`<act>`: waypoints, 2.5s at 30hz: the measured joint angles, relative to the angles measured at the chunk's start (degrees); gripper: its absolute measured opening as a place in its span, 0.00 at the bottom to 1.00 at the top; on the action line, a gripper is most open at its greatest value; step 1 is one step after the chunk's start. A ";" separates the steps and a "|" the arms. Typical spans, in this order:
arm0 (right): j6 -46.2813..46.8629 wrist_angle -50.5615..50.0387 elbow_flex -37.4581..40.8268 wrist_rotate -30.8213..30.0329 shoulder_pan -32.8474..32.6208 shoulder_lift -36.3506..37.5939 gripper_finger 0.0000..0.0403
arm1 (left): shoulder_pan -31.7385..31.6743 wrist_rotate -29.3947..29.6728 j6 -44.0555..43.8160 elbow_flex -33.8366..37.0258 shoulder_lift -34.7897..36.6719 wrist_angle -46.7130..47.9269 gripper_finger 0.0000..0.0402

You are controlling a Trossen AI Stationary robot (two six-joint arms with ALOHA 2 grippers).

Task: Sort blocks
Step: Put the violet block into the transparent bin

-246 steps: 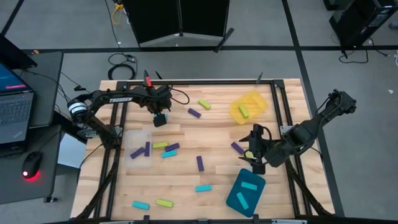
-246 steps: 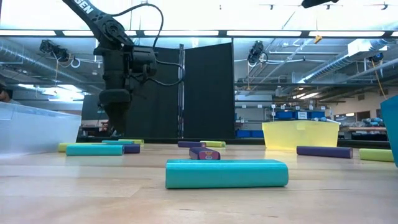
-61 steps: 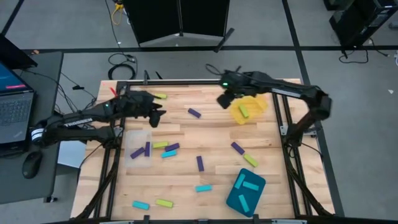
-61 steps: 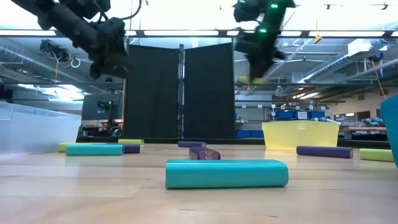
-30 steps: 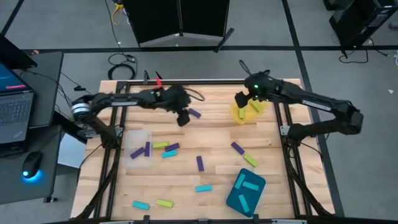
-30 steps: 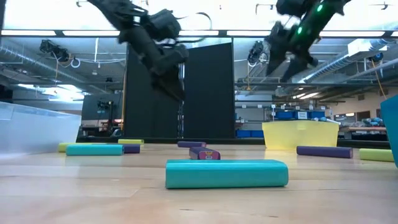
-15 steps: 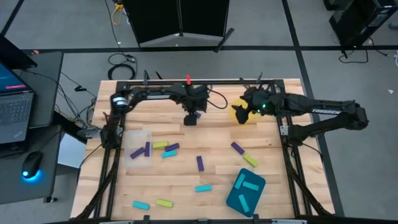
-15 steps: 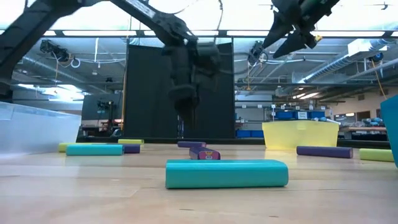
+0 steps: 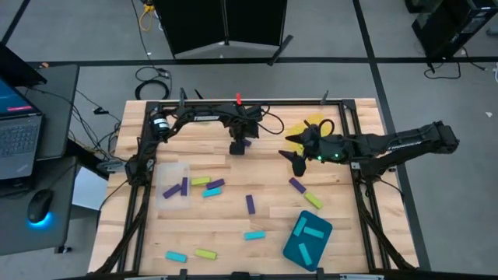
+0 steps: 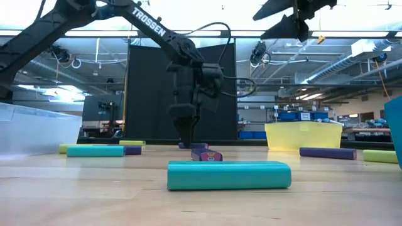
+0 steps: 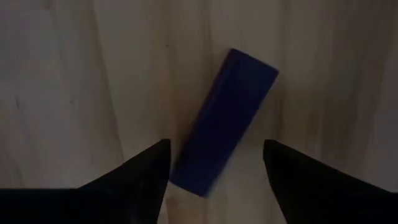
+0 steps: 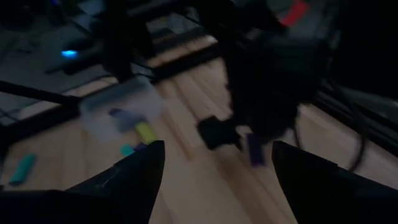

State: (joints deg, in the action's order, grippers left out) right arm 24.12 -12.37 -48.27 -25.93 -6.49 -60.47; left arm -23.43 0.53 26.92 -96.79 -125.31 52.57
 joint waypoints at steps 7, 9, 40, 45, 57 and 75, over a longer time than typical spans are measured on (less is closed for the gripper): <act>-1.82 4.28 0.17 -0.17 -3.72 0.00 0.75 | -0.73 -0.35 -1.20 -0.13 -1.76 -0.69 0.46; -1.82 4.44 0.17 -0.20 -4.37 0.00 0.75 | -0.76 -0.36 -1.71 -0.17 -1.82 -0.97 0.41; -8.73 7.18 0.15 -4.70 -11.96 0.00 0.70 | 11.58 4.23 -18.31 1.35 29.28 16.61 0.25; -7.24 5.37 0.15 -4.55 -12.23 -0.02 0.69 | 20.72 5.92 -30.49 8.95 39.75 27.45 0.25; -6.30 10.86 0.15 -4.46 -10.75 -5.49 0.68 | 36.46 5.54 -70.12 38.94 60.92 23.52 0.25; 1.38 10.63 -5.12 5.18 -7.55 -22.80 0.65 | 37.82 0.80 -76.65 54.15 62.02 13.21 0.61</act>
State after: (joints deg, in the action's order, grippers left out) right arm 25.50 -1.74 -53.39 -20.76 -14.04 -83.27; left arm 14.39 1.33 -49.72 -42.64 -63.29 65.78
